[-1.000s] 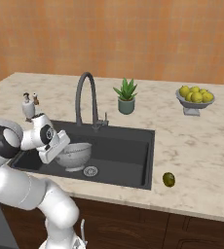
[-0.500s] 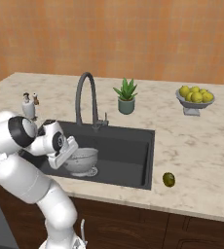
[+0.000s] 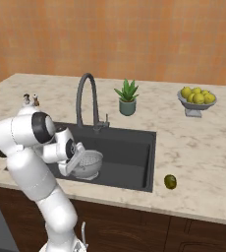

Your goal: Put the colander in the sink, put the kiwi, apple in the colander, and turn on the sink faucet and pour water over the colander.

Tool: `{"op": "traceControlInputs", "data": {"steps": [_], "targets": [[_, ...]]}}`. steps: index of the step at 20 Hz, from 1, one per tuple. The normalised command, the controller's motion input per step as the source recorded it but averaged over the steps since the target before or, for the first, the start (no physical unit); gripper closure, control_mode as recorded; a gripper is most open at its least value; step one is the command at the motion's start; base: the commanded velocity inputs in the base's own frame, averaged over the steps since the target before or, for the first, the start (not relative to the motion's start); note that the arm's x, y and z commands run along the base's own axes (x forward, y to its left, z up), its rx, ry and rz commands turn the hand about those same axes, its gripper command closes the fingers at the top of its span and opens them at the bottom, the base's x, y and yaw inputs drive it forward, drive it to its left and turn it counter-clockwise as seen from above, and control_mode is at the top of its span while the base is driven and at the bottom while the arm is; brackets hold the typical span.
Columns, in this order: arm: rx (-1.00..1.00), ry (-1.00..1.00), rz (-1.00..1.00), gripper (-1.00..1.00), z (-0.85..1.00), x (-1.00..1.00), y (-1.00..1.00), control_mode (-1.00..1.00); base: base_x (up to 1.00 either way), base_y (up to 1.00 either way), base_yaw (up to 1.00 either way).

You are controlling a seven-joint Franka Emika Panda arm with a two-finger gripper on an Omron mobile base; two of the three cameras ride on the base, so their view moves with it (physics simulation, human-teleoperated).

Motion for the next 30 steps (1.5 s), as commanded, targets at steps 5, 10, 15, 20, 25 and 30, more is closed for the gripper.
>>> {"op": "traceControlInputs", "data": {"steps": [5,10,15,20,25,30], "targets": [[-0.07,0.00,-0.25,1.00,-0.15,0.35,0.30,-1.00,0.00,0.00,0.00],[-0.10,0.00,-0.25,-1.00,-0.08,0.36,0.34,-1.00,0.00,0.00,0.00],[-0.13,0.00,-0.28,-1.00,-0.06,0.29,0.43,-1.00,0.00,0.00,0.00],[-0.11,0.00,-0.24,-1.00,-0.01,0.19,0.42,-1.00,0.00,0.00,0.00],[-0.06,0.00,-0.12,-1.00,0.14,-0.03,0.60,-1.00,0.00,0.00,0.00],[-0.02,0.02,-0.04,-1.00,0.08,-0.17,0.54,-1.00,0.00,0.00,0.00]]}}
